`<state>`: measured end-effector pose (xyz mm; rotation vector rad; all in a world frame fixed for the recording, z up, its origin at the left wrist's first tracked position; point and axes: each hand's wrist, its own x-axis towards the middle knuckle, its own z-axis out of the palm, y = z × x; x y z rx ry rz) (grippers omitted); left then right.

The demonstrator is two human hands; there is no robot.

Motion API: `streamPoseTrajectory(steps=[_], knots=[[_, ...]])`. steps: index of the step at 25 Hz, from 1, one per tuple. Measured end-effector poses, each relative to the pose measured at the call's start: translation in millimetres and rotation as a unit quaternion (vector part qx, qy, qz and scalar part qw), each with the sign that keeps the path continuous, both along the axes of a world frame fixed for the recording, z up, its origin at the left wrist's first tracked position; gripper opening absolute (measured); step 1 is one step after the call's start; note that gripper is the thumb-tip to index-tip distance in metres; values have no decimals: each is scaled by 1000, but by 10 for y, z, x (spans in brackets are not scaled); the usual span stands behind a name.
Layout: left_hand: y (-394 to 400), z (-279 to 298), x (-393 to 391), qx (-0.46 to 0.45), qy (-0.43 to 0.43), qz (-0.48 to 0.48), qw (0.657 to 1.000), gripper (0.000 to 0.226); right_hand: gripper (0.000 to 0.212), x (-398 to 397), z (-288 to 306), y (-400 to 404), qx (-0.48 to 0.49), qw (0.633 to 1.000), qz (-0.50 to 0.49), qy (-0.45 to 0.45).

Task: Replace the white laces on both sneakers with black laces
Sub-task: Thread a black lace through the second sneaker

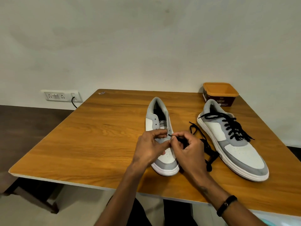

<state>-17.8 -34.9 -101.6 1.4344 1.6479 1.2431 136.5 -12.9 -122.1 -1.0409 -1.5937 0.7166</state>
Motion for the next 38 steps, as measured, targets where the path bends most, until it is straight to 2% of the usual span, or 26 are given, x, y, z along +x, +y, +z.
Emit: streamPoseTrajectory(steps=[5, 9, 13, 16, 18, 21, 22, 24, 26, 27, 29, 33, 38], knots=[[-62, 24, -90, 3, 35, -60, 998, 47, 6, 28, 6, -36, 14, 999, -36, -31], [-96, 45, -91, 32, 120, -60, 990, 45, 2, 58, 32, -22, 104, 981, -35, -158], [-32, 92, -52, 51, 202, -71, 975, 37, 4, 97, 221, 105, 155, 939, -8, -308], [-47, 90, -44, 52, 190, -41, 979, 35, 8, 81, 327, 103, 147, 924, -17, -353], [-26, 115, -17, 53, 158, -16, 986, 31, 12, 117, 345, 113, 109, 942, -17, -318], [9, 220, -28, 20, 65, 4, 998, 20, 17, 163, 351, 100, 36, 965, 3, -261], [9, 249, -32, 12, 53, 7, 998, 18, 20, 168, 363, 78, 23, 966, 10, -258], [22, 280, -29, 43, 119, 23, 992, 22, 40, 165, 405, 33, 10, 962, 23, -271], [20, 272, 15, 92, 198, 38, 975, 40, 68, 135, 472, -3, 15, 951, 40, -306], [14, 257, 46, 112, 217, 38, 969, 47, 75, 115, 501, -7, 26, 940, 46, -336], [3, 207, 71, 147, 231, 38, 961, 55, 71, 69, 552, 7, 32, 920, 50, -388], [40, 131, -20, 163, 127, 20, 978, 59, 55, 57, 601, 67, 23, 908, 53, -415], [45, 171, -109, 181, 58, 50, 980, 50, 62, 62, 605, 93, 28, 910, 29, -412]])
